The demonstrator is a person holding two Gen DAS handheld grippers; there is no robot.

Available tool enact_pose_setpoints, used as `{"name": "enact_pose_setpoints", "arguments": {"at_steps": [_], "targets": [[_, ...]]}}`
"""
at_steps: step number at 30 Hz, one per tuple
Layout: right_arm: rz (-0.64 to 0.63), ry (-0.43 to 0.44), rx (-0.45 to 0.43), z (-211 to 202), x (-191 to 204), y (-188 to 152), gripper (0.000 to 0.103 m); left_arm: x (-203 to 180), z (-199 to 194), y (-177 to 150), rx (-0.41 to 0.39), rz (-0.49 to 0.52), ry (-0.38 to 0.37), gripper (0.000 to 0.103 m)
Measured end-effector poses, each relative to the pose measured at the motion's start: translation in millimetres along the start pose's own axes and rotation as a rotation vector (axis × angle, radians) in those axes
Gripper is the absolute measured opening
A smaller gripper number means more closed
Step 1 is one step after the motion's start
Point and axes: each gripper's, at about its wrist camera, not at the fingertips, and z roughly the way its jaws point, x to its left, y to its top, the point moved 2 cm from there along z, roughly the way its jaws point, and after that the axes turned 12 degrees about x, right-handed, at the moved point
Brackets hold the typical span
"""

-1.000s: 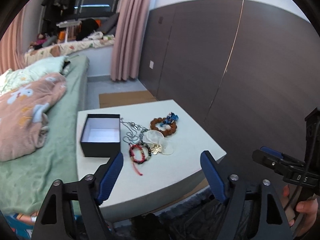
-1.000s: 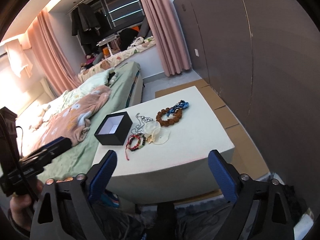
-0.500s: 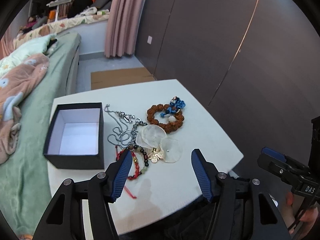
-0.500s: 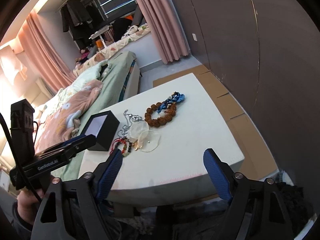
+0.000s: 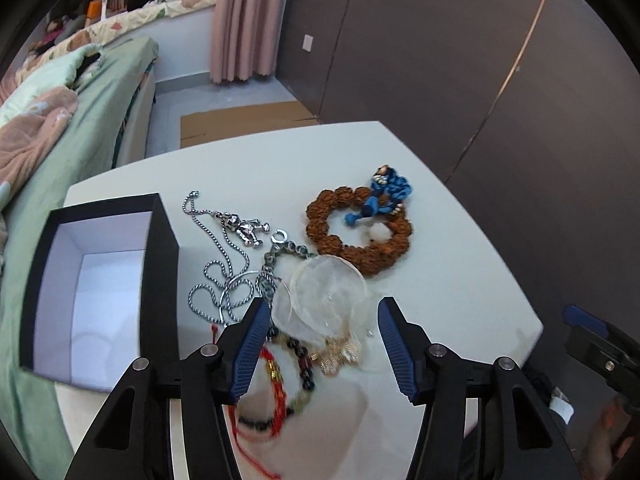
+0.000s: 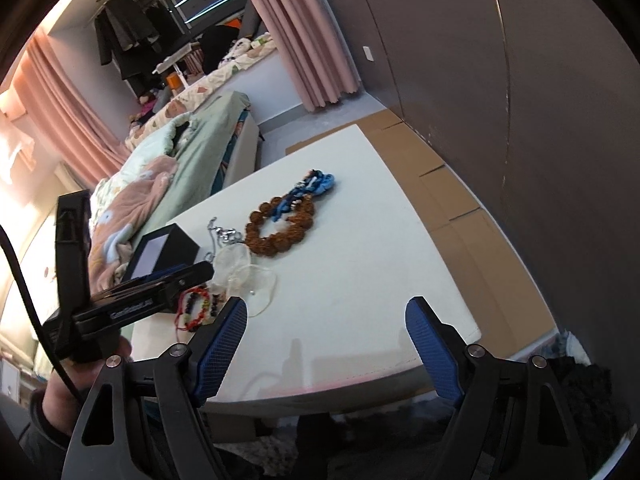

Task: Organize jewelry
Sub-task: 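Reach the left gripper to the clear plastic pouch and grasp it, then carry the pouch into the black box with left while right grasps the gold butterfly pendant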

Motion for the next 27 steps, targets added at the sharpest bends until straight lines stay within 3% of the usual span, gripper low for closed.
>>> {"name": "enact_pose_setpoints", "arguments": {"at_steps": [5,8,9,10,27], "targets": [[0.000,-0.016,0.015,5,-6,4,0.083,4,21,9,0.028,-0.007,0.037,0.057],[-0.001,-0.024,0.018,6,-7,4,0.083,6,27,12,0.033,-0.020,0.058,0.035],[-0.001,-0.023,0.019,5,-7,4,0.083,6,27,13,0.026,-0.015,0.065,0.014],[0.000,-0.021,0.021,6,-7,4,0.083,6,26,13,0.033,-0.013,0.059,0.002],[0.006,0.091,0.058,29,26,11,0.073,10,-68,-3,-0.136,-0.023,-0.052,0.001]]}}
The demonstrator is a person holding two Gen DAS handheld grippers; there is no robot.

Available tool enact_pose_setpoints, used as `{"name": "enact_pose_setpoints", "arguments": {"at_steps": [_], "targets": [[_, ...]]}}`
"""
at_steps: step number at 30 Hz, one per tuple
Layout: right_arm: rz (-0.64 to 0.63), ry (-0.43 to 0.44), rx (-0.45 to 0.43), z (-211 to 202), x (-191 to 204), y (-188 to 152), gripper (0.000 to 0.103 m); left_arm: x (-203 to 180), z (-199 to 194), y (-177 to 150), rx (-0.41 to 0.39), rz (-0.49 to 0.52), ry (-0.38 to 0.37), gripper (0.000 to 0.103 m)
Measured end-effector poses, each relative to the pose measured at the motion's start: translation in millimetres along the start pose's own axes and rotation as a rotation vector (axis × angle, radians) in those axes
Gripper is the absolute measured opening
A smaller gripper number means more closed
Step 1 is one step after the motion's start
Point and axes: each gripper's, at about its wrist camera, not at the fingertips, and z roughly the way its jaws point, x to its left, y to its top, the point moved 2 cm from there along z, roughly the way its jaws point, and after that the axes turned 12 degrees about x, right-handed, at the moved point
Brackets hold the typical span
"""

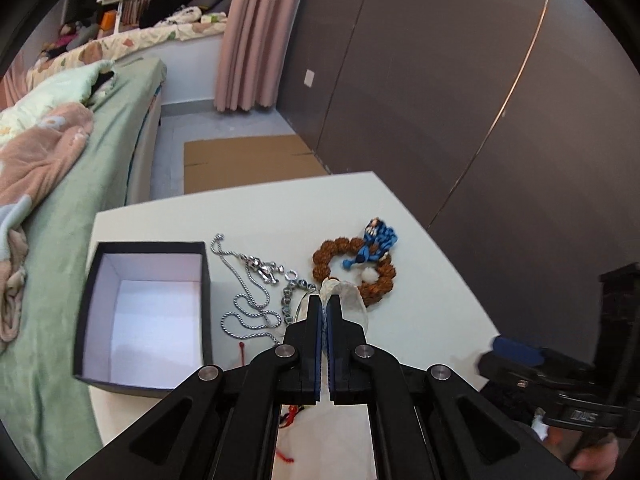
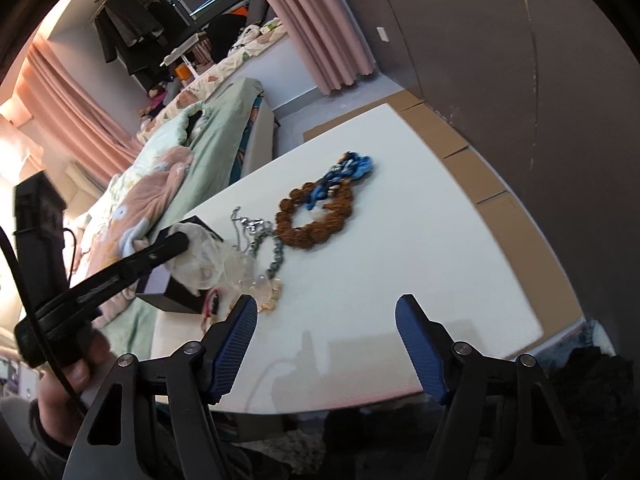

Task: Organize jewelry
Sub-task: 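Carry the pouch into the black box with left while right grasps the gold butterfly pendant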

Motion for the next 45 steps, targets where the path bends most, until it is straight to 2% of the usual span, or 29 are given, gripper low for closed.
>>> {"name": "enact_pose_setpoints", "arguments": {"at_steps": [13,17,20,28,31,32,33,36,45], "targets": [[-0.013,0.049,0.087,48,35,4,0.070,26,-50,-8,-0.074,-0.043,-0.008,0.001],[0.012,0.070,0.133,67,41,6,0.054,38,-60,-12,-0.088,-0.062,0.000,0.001],[0.034,0.087,0.170,85,46,9,0.050,50,-67,-15,-0.097,-0.080,0.006,0.001],[0.019,-0.008,0.185,110,64,20,0.049,70,-78,-23,-0.113,-0.111,0.017,0.001],[0.023,-0.053,0.190,117,67,22,0.040,76,-81,-23,-0.120,-0.120,0.015,0.001],[0.019,-0.082,0.188,119,69,23,0.035,77,-83,-22,-0.124,-0.121,0.015,0.001],[0.019,-0.098,0.185,119,68,24,0.024,78,-85,-21,-0.129,-0.121,0.015,0.001],[0.039,-0.079,0.179,117,63,27,0.016,79,-91,-14,-0.152,-0.114,0.018,0.001],[0.027,-0.013,0.140,95,63,23,0.007,85,-103,4,-0.196,-0.116,0.017,0.001]]}}
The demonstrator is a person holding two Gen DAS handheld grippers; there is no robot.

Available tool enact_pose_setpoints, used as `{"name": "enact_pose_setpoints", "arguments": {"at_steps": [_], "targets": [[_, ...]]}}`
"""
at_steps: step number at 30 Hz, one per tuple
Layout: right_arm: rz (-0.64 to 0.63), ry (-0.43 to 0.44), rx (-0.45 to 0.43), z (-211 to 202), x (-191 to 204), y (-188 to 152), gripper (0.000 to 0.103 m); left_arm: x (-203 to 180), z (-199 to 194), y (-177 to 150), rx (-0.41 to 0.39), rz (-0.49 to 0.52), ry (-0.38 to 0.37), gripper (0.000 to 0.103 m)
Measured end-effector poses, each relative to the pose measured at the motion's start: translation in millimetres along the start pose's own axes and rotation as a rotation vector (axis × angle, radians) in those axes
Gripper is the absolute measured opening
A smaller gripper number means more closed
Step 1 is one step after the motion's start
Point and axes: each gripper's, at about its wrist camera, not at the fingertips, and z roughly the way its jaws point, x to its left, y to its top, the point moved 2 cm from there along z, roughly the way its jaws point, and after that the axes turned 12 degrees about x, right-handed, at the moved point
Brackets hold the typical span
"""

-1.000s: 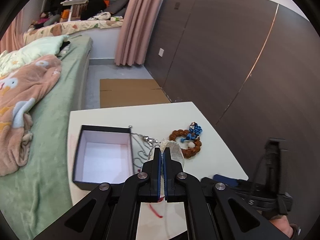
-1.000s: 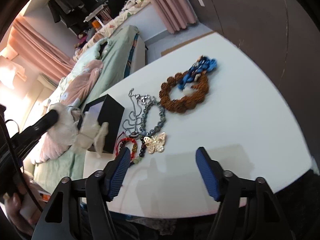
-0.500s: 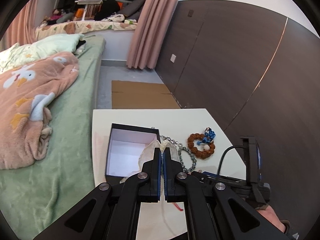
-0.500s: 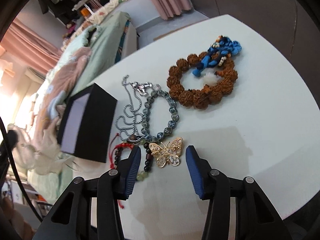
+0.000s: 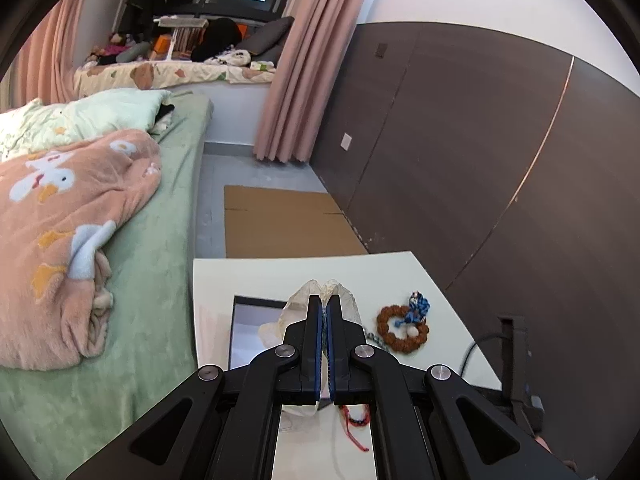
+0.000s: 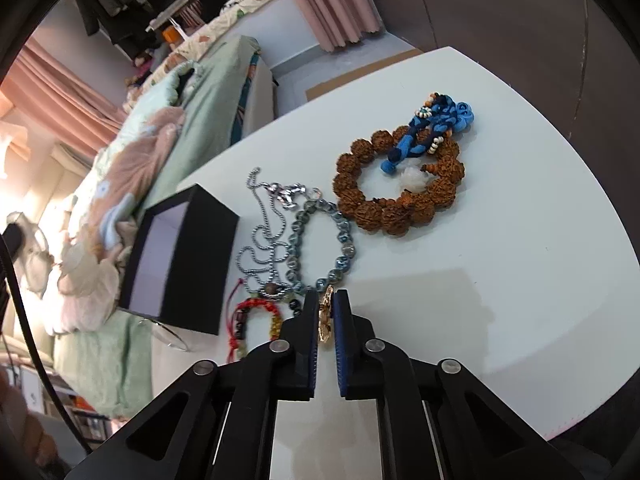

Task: Organize jewelry
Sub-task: 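Carry the pouch into the black box with left while right grasps the gold butterfly pendant, then lower the butterfly pendant into the box and open the right gripper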

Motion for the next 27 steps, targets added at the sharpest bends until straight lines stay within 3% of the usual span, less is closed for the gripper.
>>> {"name": "enact_pose_setpoints", "arguments": {"at_steps": [2,6,8,9,10,11,13,20,27], "targets": [[0.000,0.014,-0.005,-3,0,-2,0.004,3,3,5,0.004,-0.011,0.014,0.001],[0.000,0.039,-0.003,-10,0,-4,0.004,11,16,13,0.039,-0.055,-0.034,0.005],[-0.002,0.054,-0.009,-16,1,-3,0.004,14,23,15,0.068,-0.071,-0.039,0.027],[-0.002,0.058,-0.011,-17,3,-2,0.004,16,26,14,0.076,-0.079,-0.041,0.062],[-0.004,0.066,-0.015,-20,5,0,0.004,17,26,14,0.073,-0.086,-0.040,0.091],[-0.007,0.072,-0.018,-22,7,1,0.004,19,23,11,0.053,-0.095,-0.039,0.099],[-0.025,0.087,-0.029,-29,16,2,0.004,24,16,8,0.018,-0.108,-0.039,0.101],[-0.127,0.154,-0.071,-50,66,17,0.004,47,7,-8,0.031,-0.163,-0.013,0.101],[-0.203,0.200,-0.064,-45,114,30,0.004,68,-7,-28,0.038,-0.203,0.028,0.101]]}}
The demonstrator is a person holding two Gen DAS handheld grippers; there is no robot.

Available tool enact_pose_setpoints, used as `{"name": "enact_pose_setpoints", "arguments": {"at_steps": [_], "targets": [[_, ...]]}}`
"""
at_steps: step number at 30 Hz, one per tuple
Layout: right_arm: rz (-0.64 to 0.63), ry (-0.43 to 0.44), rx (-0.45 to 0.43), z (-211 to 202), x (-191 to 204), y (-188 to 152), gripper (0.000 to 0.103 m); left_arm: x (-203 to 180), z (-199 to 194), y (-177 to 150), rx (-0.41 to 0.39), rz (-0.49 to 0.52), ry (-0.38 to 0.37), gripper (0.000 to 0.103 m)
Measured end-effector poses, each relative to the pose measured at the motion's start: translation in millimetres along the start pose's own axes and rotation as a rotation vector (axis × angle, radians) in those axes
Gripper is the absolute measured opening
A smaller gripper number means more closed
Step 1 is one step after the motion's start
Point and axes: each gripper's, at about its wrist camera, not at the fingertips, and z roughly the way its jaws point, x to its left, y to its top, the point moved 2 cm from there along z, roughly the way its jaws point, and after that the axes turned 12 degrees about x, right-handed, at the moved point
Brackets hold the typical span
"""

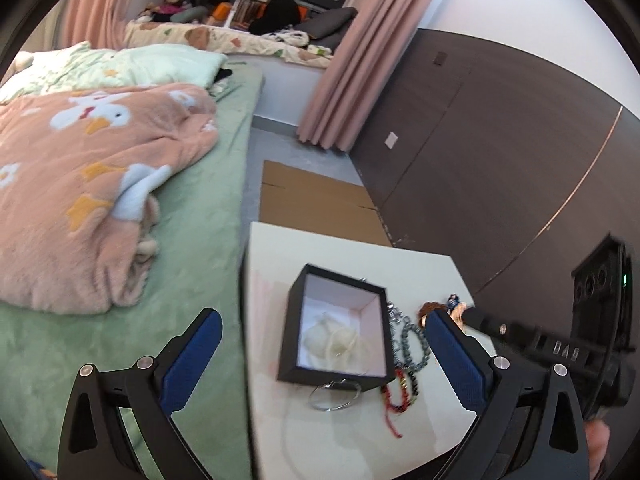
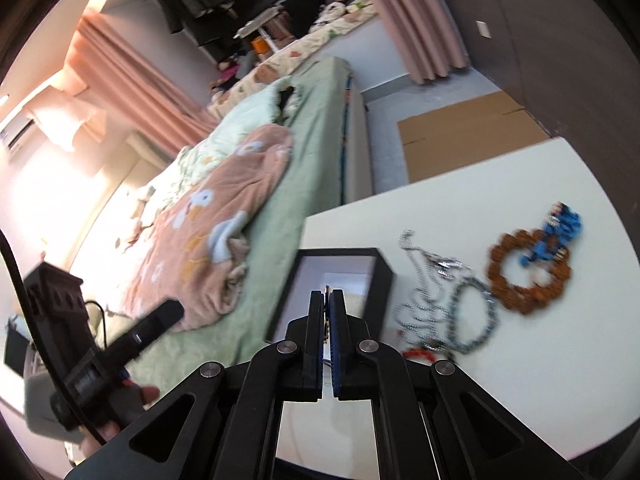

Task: Organize jewelry
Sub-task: 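Lower the butterfly pendant into the box and open the right gripper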

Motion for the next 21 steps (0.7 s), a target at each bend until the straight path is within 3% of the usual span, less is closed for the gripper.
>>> {"name": "enact_pose_setpoints", "arguments": {"at_steps": [5,7,8,10,14,21], "targets": [[-0.056,0.034,-0.009,12,25,11,0.007,13,-6,-12,0.013,-0.019,0.032,0.101],[-0.049,0.020,0.024,20,27,13,0.047,17,-8,-18,0.018,-0.024,0.044,0.101],[-0.032,0.010,0.025,21,25,12,0.074,19,-9,-20,0.019,-0.026,0.047,0.101],[-0.020,0.011,-0.011,13,20,6,0.077,21,-10,-24,0.022,-0.023,0.054,0.101],[0.014,0.009,0.005,5,3,-7,0.077,19,-3,-31,0.039,-0.011,0.053,0.101],[0.087,-0.060,-0.009,-19,-32,-28,0.077,1,17,-43,0.084,0.025,0.038,0.098]]}}
